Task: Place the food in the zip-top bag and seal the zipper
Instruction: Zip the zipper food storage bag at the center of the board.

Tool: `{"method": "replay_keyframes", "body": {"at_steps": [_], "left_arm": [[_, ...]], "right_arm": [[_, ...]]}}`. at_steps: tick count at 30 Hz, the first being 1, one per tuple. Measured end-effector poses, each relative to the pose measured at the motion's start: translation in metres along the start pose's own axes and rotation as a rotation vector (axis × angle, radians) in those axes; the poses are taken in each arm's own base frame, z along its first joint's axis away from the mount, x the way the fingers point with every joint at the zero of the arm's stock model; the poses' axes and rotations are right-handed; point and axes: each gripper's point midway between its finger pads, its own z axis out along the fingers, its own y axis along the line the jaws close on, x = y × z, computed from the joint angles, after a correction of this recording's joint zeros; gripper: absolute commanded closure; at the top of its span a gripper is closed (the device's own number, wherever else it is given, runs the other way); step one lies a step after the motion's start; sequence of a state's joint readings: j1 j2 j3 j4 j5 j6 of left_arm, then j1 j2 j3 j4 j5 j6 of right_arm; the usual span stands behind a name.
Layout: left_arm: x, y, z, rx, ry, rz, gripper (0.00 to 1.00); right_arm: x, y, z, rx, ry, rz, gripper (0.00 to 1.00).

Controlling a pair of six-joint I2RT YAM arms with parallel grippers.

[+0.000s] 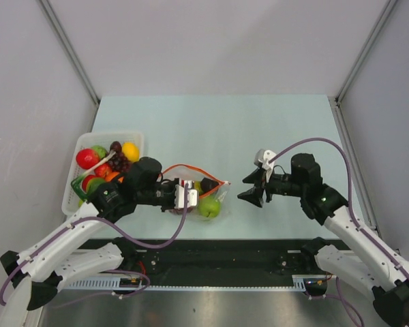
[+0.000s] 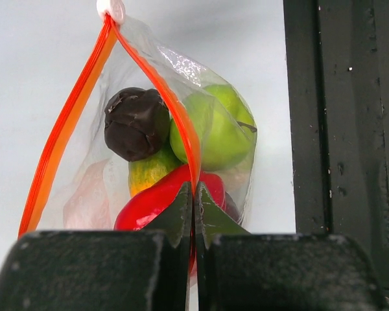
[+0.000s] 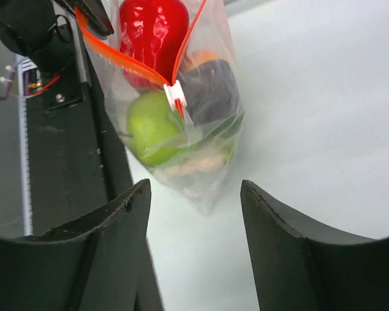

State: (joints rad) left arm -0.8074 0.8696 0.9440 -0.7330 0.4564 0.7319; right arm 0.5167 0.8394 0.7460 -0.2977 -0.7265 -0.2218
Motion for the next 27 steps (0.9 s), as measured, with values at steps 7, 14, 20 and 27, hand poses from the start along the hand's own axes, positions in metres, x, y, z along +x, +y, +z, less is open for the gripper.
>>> {"method": "replay_keyframes", "body": {"at_steps": [7,14,20,27], "left_arm": [[0.001,-0.002,-0.001,0.0,-0.001,0.001,1.0],[0.004,-0.005,-0.002,0.0,-0.001,0.001,1.0],[0.007,-0.007,0.0,0.006,0.004,-0.003,1.0],[0.007,-0.007,0.0,0.006,0.004,-0.001,0.72]], "right_arm": [[0.005,-0.009,0.03,0.023,-0.078,-0.086,0.44],[-0.012,-0.002,0.044,-0.024,-0.148,-0.133,0.54],[-0.008,0.016,0.051,-0.098,-0.135,-0.143,0.76],[-0.008,0.018,0.053,-0.108,-0.126,-0.159,1.0]]}}
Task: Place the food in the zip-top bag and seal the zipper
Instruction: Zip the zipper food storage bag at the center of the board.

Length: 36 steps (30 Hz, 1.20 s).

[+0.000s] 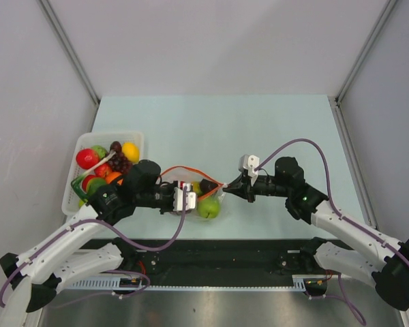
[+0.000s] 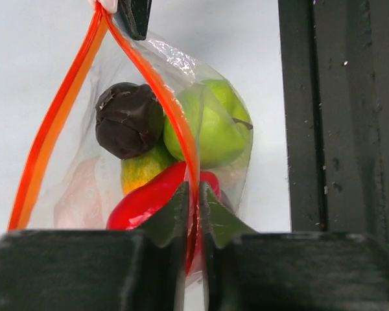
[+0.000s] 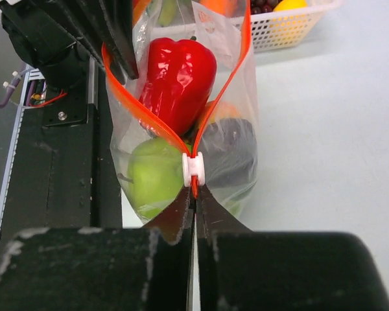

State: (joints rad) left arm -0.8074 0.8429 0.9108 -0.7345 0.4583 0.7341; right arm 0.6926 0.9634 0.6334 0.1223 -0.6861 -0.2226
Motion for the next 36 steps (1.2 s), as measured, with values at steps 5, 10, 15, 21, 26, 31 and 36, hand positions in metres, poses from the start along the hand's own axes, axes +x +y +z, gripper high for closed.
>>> {"method": "replay_keyframes", "body": {"at_steps": [5,10,15,21,26,31,36], "left_arm": [[-0.009,0.004,-0.003,-0.005,-0.011,-0.02,0.41],[-0.07,0.046,-0.014,-0.065,-0.104,-0.037,0.41],[-0.103,0.073,-0.008,-0.084,-0.161,-0.041,0.41],[-0.098,0.069,0.028,0.003,-0.12,-0.081,0.45],[-0.099,0.06,0.041,0.043,-0.11,-0.1,0.5],[-0.101,0.048,0.052,0.085,-0.101,-0.117,0.56],[-0.097,0.049,0.059,0.084,-0.083,-0.137,0.8]], "right_arm": [[-0.008,-0.003,-0.001,0.015,0.001,-0.001,1.0],[-0.016,-0.005,-0.001,0.021,0.001,-0.003,1.0],[-0.02,-0.004,-0.001,0.019,0.002,-0.014,1.0],[-0.018,-0.004,-0.002,0.02,0.019,-0.018,1.0],[-0.018,-0.005,-0.002,0.025,0.022,-0.031,1.0],[-0.018,-0.005,-0.002,0.026,0.022,-0.034,1.0],[-0.018,-0.005,-0.003,0.029,0.024,-0.034,1.0]]}}
